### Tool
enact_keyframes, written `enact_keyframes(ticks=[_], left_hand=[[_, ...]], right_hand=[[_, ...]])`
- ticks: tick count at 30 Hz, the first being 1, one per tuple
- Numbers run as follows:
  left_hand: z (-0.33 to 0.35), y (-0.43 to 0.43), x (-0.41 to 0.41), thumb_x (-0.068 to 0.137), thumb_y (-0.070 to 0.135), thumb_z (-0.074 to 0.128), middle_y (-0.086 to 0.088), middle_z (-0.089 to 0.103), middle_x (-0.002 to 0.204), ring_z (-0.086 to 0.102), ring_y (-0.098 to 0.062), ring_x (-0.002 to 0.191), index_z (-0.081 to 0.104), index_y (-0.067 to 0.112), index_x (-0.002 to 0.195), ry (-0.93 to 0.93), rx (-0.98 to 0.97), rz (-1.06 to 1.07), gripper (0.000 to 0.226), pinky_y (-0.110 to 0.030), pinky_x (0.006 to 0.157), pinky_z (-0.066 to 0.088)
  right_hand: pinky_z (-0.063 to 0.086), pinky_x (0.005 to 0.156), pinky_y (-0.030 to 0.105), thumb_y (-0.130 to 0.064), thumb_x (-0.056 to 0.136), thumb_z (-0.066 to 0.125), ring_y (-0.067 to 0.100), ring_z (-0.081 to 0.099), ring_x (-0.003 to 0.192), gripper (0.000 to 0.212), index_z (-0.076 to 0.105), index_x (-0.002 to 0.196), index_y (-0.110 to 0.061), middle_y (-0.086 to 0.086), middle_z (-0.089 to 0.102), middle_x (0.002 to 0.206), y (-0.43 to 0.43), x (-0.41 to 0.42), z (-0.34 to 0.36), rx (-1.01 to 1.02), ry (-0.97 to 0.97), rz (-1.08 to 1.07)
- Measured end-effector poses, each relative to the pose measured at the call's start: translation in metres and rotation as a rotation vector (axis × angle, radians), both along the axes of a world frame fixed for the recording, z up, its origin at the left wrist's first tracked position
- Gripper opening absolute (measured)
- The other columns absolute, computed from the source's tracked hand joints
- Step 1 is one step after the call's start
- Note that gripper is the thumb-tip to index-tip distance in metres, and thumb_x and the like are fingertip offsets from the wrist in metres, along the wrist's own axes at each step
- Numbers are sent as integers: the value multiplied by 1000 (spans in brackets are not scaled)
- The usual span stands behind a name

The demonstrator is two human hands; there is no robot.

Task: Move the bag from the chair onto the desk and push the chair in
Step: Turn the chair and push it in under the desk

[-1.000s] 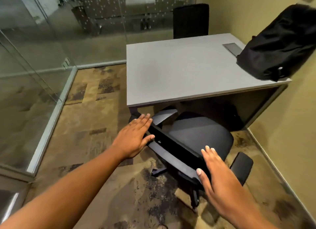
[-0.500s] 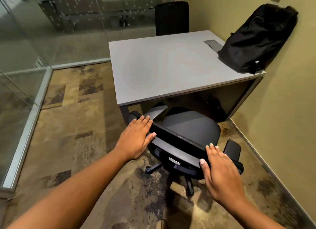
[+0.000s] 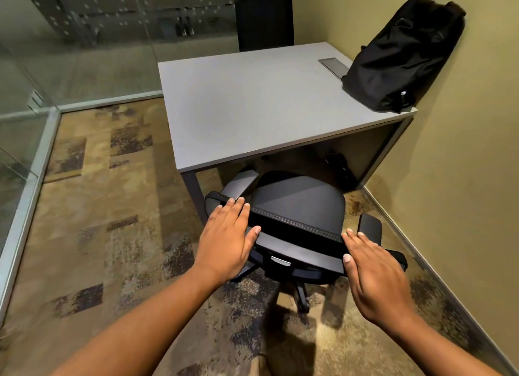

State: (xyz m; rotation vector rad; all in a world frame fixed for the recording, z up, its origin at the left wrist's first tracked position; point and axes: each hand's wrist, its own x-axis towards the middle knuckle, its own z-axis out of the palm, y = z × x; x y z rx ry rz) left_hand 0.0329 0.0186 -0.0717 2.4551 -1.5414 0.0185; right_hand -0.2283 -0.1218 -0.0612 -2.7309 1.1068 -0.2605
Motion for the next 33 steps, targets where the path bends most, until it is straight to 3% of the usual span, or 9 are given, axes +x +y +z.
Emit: enact_keyframes(ticks=[5, 9, 15, 21, 33], left_hand=[[-1, -5, -11, 98, 54, 9, -6, 30, 155, 16, -18, 145, 30, 13, 147, 2, 1, 6, 68, -35, 118, 6], [-3, -8, -23, 98, 54, 8, -6, 28, 156, 15, -18, 145, 29, 13, 147, 22, -2, 28, 68, -35, 118, 5], [-1, -15, -52, 97, 56, 6, -6, 26, 157, 15, -17, 145, 29, 13, 148, 34, 10, 64, 70, -34, 118, 5], [2, -26, -91, 97, 56, 9, -6, 27, 156, 16, -17, 145, 30, 12, 147, 42, 20, 90, 70, -31, 116, 3], [2, -72, -182, 97, 52, 18, -5, 34, 153, 21, -17, 144, 35, 12, 145, 57, 6, 315, 64, -33, 117, 11]], right_hand=[[33, 113, 32, -46, 98, 20, 6, 35, 138, 56, 43, 143, -23, -7, 47, 146, -14, -9, -2, -22, -23, 11], [26, 112, 24, -47, 99, 20, 2, 34, 137, 53, 45, 142, -26, -9, 49, 145, -27, -18, -5, -30, -34, 26], [29, 111, 26, -43, 99, 23, 4, 39, 135, 51, 48, 140, -25, -8, 52, 142, -50, -35, -5, -45, -44, 68], [38, 109, 37, -44, 99, 20, 8, 41, 136, 52, 46, 141, -25, -8, 51, 143, -87, -60, -3, -61, -28, 142], [31, 114, 33, -42, 99, 23, 8, 37, 139, 51, 45, 142, -24, -7, 47, 146, -177, -103, -8, -54, -21, 344]])
